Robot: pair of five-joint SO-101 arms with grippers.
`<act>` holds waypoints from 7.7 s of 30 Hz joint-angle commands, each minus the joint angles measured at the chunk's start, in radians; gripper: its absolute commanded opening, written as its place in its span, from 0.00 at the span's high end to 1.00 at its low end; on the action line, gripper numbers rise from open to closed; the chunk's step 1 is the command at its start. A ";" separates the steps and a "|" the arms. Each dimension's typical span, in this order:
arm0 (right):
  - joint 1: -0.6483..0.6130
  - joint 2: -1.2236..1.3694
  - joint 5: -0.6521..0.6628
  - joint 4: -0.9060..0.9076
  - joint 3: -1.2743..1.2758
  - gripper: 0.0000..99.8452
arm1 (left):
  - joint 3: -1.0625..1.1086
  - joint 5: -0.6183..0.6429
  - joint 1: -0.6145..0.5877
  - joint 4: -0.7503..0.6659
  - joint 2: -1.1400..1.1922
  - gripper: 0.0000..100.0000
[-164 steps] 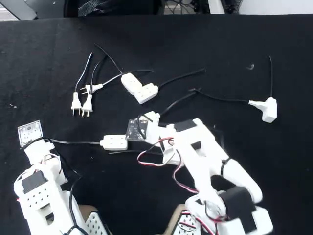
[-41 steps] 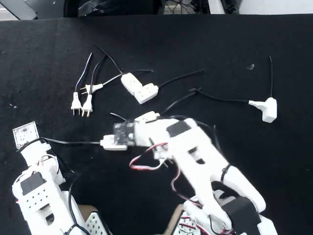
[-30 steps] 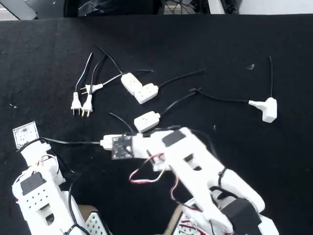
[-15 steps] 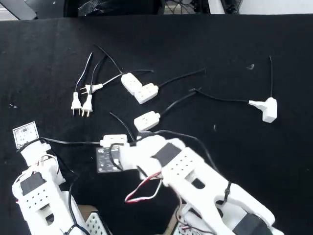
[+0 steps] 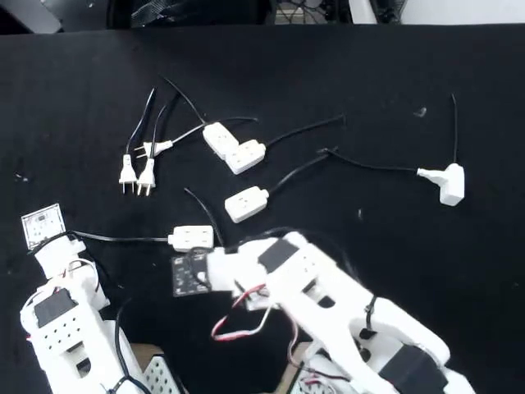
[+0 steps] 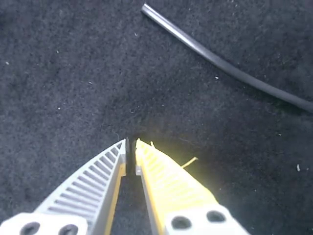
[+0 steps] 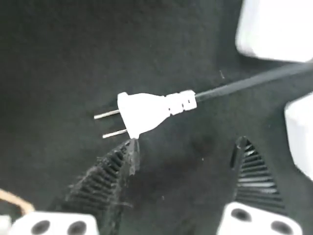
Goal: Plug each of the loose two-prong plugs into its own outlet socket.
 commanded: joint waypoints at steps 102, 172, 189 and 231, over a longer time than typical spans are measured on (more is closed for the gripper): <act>0.365 -0.091 0.141 0.298 -0.223 0.77 | -0.019 -0.123 -0.041 0.092 -0.006 0.95; 0.124 -0.257 -0.371 0.443 -0.245 0.99 | -0.016 -0.126 -0.042 0.095 -0.006 0.95; 0.158 -0.012 -0.304 0.361 -0.173 0.99 | -0.018 -0.126 -0.073 0.095 -0.006 0.95; 0.215 -0.042 -0.226 -0.149 0.015 0.82 | -0.018 -0.127 -0.077 0.095 -0.006 0.95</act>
